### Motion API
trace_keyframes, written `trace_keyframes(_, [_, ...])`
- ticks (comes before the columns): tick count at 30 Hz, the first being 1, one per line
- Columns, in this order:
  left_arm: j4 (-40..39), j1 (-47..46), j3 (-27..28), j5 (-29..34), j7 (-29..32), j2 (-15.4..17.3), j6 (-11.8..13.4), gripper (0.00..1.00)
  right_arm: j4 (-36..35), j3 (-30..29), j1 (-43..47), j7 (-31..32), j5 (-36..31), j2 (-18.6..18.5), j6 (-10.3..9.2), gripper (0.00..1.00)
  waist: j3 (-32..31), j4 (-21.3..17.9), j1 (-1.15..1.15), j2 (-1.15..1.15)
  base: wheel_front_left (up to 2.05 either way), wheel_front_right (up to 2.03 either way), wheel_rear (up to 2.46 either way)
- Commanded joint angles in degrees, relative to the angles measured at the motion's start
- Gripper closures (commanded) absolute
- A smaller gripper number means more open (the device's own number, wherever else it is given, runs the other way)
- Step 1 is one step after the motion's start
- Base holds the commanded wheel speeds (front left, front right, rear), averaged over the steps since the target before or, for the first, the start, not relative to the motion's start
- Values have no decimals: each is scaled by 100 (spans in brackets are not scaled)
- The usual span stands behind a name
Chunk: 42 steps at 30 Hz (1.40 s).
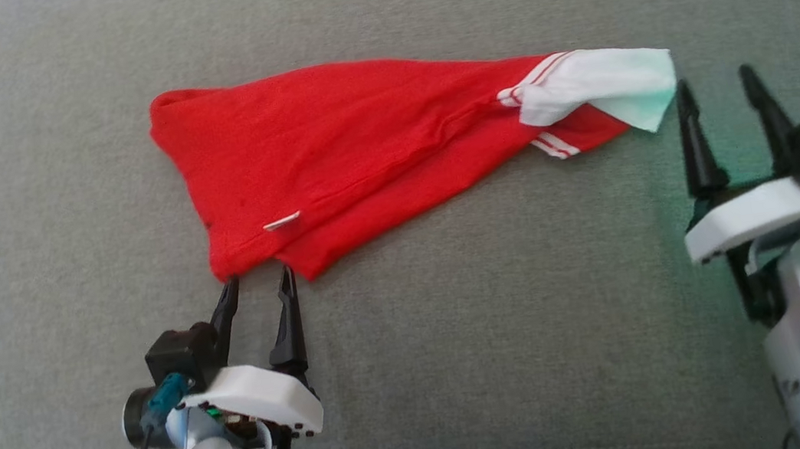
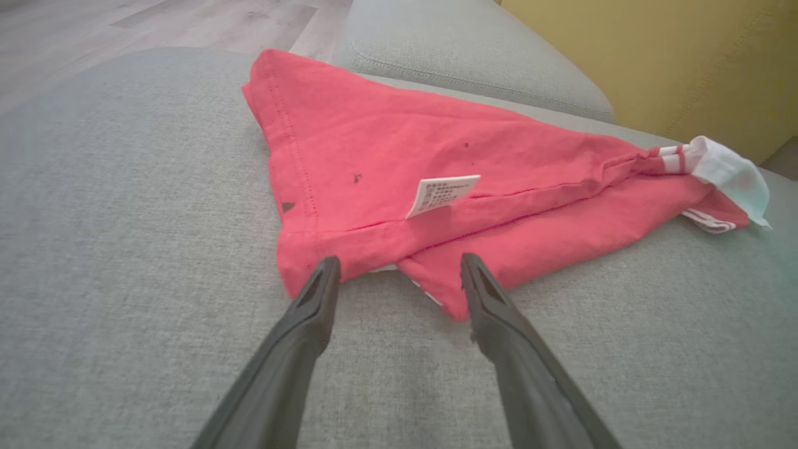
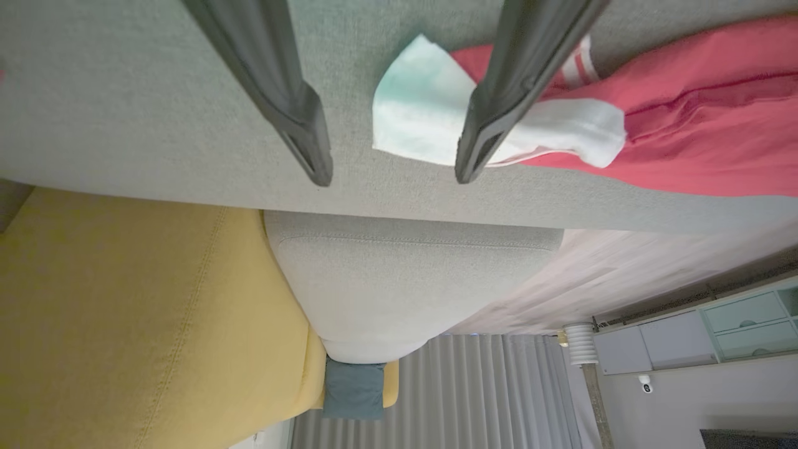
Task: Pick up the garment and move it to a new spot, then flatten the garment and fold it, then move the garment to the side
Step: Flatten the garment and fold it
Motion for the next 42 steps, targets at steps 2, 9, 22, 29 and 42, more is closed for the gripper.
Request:
trace_keyframes(2, [-85, -222, 244, 48, -31, 51, -12, 0, -178, 63, 65, -21, -45, 125, -4, 0, -63, -107, 0, 0, 0, 0, 0])
trace_keyframes(9, [-55, -199, 212, 61, -31, 51, -50, 0, 303, 4, 94, -21, -110, 303, -4, 0, -112, -131, 0, 0, 0, 0, 0])
trace_keyframes(22, [-115, -200, 75, 98, -31, 51, -93, 0, 1427, -639, -463, -21, -266, 379, -4, 0, 66, 424, 0, 0, 0, 0, 0])
trace_keyframes(29, [-171, -174, 103, 108, -31, 51, -84, 0, 1684, -1084, -687, -21, -510, 393, -4, 12, 174, 677, 0, 0, 0, 0, 0])
trace_keyframes(42, [-205, -241, 175, 151, -31, 51, -86, 0, 1952, -1370, -871, -21, -585, 413, -4, 100, 314, 599, 0, 0, 0, 0, 0])
